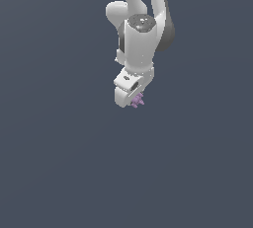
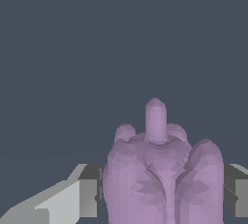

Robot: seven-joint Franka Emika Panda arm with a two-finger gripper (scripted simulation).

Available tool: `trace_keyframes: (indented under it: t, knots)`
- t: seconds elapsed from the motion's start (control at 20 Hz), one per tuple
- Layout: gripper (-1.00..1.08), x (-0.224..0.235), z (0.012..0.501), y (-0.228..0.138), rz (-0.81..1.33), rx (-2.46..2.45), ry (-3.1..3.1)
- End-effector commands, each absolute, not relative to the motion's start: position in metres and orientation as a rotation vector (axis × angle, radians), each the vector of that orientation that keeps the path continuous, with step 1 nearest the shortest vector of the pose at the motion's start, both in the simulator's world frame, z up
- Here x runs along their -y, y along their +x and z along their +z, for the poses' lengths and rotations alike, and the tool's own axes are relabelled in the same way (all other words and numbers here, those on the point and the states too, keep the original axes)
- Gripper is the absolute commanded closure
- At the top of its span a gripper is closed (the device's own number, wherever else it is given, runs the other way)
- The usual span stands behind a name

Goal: Pick up the object and move it to a goal position.

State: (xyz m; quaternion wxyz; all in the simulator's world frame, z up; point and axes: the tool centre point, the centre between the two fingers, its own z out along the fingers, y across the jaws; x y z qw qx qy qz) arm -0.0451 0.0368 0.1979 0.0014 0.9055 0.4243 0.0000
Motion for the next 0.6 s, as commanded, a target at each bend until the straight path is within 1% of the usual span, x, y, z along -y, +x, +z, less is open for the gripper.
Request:
trace_keyframes:
  t: [0.0, 0.55]
  knots:
    - [1.08, -0.058, 0.223, -0.047, -0.001, -1.331, 2.843]
    - [1.08, -0.149, 0.326, -0.047, -0.001, -1.332, 2.843]
